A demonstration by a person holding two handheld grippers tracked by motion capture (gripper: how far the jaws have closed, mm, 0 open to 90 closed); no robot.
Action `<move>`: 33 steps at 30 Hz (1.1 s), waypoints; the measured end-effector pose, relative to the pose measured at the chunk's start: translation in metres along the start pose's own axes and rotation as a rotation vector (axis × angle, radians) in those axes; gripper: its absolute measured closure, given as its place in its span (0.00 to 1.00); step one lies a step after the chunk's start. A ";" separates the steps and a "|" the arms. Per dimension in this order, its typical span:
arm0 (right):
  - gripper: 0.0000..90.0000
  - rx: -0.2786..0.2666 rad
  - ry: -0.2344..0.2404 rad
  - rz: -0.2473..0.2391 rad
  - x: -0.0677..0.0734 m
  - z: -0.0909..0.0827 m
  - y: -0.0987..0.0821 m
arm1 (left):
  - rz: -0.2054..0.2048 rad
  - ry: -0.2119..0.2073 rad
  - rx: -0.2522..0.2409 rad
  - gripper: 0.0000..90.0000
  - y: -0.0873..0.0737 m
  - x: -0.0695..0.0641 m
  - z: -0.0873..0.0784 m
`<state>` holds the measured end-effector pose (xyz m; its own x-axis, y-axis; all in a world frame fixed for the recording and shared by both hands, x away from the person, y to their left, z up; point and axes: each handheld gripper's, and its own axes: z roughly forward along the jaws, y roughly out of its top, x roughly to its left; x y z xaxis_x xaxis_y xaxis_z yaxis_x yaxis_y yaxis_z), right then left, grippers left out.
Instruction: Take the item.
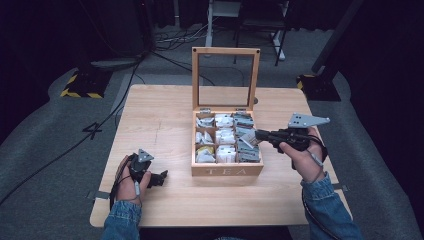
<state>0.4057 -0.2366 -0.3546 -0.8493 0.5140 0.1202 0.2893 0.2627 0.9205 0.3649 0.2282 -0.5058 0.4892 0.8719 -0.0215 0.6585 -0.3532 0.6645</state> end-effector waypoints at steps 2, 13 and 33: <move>1.00 -0.010 -0.026 0.013 -0.006 -0.008 -0.001 | -0.002 0.001 -0.001 0.00 0.000 0.000 0.000; 1.00 -0.035 -0.151 0.062 -0.034 -0.037 -0.007 | 0.001 -0.001 0.000 0.00 0.001 0.000 0.000; 1.00 0.059 -0.284 0.192 -0.083 -0.037 -0.049 | 0.001 -0.001 0.000 0.00 0.001 0.000 0.000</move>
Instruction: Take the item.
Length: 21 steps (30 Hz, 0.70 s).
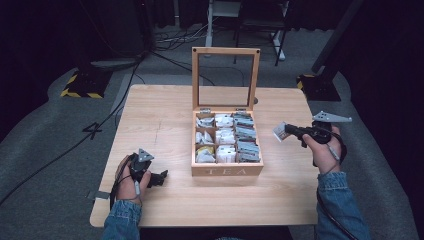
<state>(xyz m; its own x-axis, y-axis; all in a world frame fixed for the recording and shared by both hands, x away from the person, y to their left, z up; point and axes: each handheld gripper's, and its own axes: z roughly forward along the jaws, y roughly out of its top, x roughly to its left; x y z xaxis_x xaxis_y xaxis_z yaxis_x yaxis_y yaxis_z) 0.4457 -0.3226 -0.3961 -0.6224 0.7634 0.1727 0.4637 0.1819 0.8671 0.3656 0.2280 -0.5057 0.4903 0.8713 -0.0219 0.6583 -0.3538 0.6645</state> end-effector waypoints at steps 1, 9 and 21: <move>1.00 0.007 -0.004 0.009 -0.002 0.002 -0.002 | 0.000 0.000 0.000 0.00 0.000 0.000 0.000; 1.00 0.059 -0.030 0.041 -0.016 0.016 -0.019 | 0.001 0.000 0.000 0.00 0.000 0.000 0.000; 1.00 0.106 -0.043 0.065 -0.024 0.030 -0.033 | 0.001 0.000 0.000 0.00 0.000 0.000 0.000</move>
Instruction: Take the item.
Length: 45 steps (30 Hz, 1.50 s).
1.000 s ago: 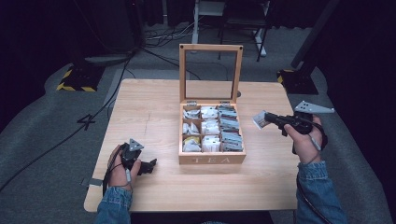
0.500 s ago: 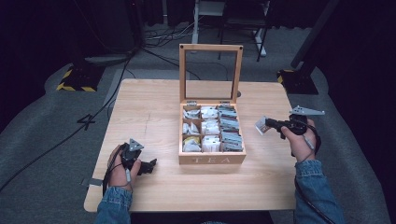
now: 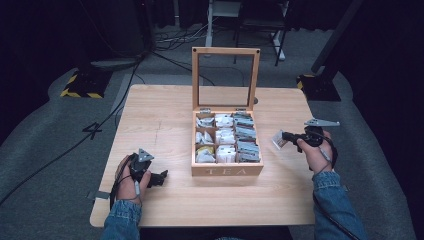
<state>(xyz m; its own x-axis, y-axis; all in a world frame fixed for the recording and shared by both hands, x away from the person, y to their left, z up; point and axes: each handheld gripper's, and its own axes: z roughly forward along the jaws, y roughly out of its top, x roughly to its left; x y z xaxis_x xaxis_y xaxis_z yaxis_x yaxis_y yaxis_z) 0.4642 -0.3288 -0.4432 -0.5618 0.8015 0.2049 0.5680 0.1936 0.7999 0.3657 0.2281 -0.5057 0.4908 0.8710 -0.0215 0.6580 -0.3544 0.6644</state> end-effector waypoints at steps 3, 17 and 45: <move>1.00 0.021 0.002 0.016 -0.003 0.005 -0.004 | -0.001 0.000 0.000 0.00 0.000 0.000 0.000; 0.97 0.067 -0.018 0.066 -0.012 0.013 -0.016 | 0.003 -0.001 0.000 0.00 0.001 0.001 0.001; 0.46 -0.061 0.020 0.031 0.005 -0.027 -0.008 | 0.005 -0.001 -0.001 0.00 0.003 0.002 0.003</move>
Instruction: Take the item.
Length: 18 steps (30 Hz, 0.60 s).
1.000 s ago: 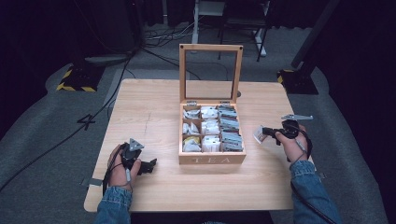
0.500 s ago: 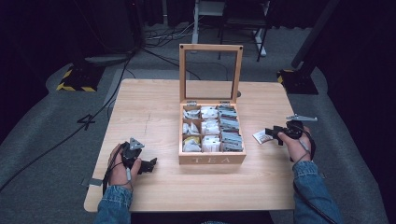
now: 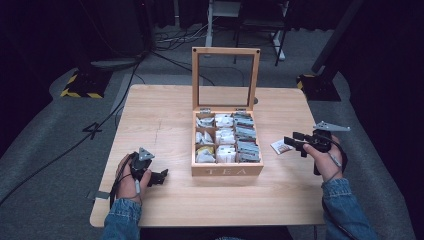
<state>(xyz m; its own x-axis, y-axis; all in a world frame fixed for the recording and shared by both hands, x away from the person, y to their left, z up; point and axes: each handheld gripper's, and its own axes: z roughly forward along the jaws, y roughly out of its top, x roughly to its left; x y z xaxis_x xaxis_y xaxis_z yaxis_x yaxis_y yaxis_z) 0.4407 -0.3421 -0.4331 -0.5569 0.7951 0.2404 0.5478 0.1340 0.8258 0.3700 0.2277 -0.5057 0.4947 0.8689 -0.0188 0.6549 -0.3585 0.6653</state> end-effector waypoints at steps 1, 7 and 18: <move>0.46 0.000 0.000 0.000 0.000 0.000 0.000 | 0.000 0.000 0.000 0.00 0.000 0.000 0.000; 0.46 -0.001 0.036 -0.035 0.015 -0.018 -0.005 | -0.001 -0.002 0.000 0.00 0.000 0.000 0.000; 0.45 0.017 0.094 -0.090 0.038 -0.033 -0.016 | 0.000 -0.002 0.002 0.00 0.002 0.000 0.001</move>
<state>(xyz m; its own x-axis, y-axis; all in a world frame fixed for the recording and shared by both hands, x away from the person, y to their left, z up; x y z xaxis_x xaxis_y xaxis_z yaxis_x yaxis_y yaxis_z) 0.3897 -0.3334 -0.4205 -0.6599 0.7206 0.2127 0.5028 0.2132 0.8377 0.3720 0.2268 -0.5055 0.4959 0.8681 -0.0199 0.6559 -0.3595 0.6637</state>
